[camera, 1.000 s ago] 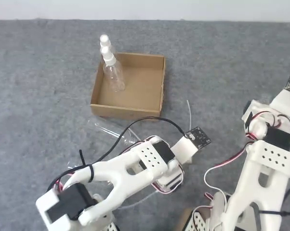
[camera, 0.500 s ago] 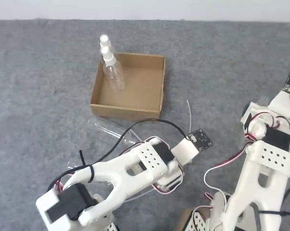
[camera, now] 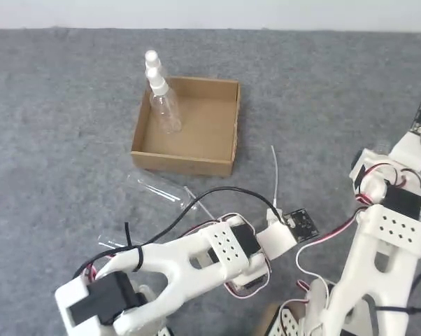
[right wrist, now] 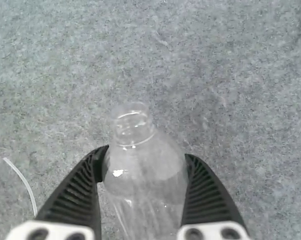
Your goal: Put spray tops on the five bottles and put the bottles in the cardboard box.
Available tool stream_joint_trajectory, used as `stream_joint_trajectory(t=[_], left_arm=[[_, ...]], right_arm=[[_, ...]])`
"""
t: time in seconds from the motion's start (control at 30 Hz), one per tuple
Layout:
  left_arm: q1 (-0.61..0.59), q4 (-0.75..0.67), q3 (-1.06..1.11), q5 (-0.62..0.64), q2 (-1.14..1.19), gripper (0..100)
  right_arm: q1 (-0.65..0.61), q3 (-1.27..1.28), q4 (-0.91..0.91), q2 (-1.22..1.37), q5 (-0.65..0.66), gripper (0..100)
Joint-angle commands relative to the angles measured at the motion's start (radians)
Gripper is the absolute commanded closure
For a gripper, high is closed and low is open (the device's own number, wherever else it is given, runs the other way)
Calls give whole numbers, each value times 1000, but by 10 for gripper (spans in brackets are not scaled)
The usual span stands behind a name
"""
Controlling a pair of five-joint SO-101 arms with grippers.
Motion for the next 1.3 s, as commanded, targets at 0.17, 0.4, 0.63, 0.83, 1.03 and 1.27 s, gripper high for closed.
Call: stream_joint_trajectory(t=[0.17, 0.4, 0.63, 0.83, 1.03, 1.27], left_arm=[[8, 80, -68, -11, -71, 987], [5, 104, -94, -11, -72, 988], [-38, 106, -87, -11, -126, 988], [-66, 58, 47, -46, -387, 988], [-224, 48, 87, -44, -563, 988], [-367, 32, 91, -44, -672, 988]], right_arm=[[4, -15, -12, -53, 21, 991], [-30, -15, -8, -53, 21, 991], [-30, -17, 12, -53, 15, 991], [-30, -18, 18, -53, 14, 991], [-76, -17, 18, -53, 14, 991], [-150, -17, 33, -54, 12, 991]])
